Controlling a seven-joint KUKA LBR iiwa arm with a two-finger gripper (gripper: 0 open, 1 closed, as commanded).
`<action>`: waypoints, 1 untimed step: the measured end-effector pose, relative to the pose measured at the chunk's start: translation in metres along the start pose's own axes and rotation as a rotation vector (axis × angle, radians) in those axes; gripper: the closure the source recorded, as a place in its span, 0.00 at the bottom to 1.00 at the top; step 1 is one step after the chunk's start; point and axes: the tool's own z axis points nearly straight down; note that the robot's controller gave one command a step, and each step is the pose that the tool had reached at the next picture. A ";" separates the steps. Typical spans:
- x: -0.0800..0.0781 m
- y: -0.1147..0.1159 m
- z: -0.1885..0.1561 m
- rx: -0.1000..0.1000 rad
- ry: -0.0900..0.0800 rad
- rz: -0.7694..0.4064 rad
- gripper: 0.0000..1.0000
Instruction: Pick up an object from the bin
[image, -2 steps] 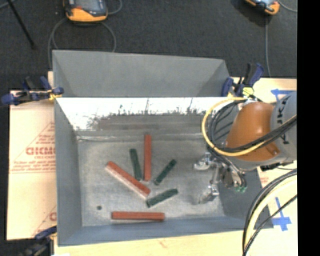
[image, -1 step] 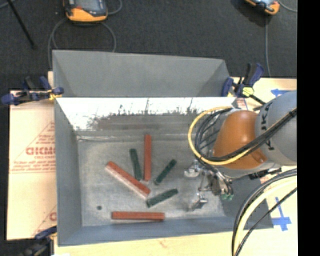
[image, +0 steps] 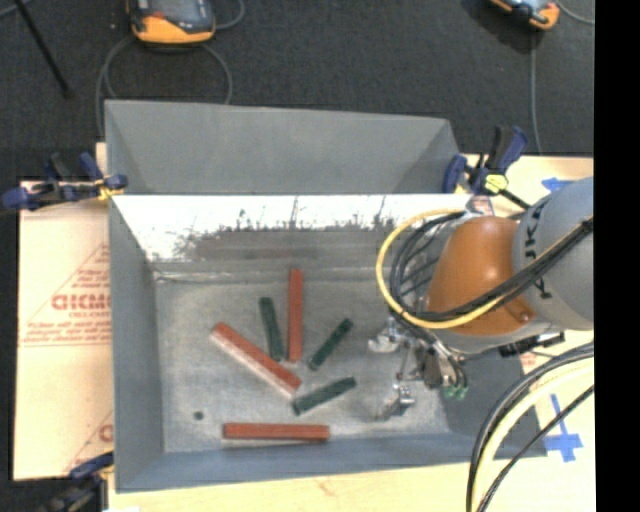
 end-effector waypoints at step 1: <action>-0.012 -0.037 -0.020 0.005 -0.009 -0.105 1.00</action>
Offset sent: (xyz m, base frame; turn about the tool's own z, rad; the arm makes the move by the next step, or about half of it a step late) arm 0.0000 0.0000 0.0000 0.0000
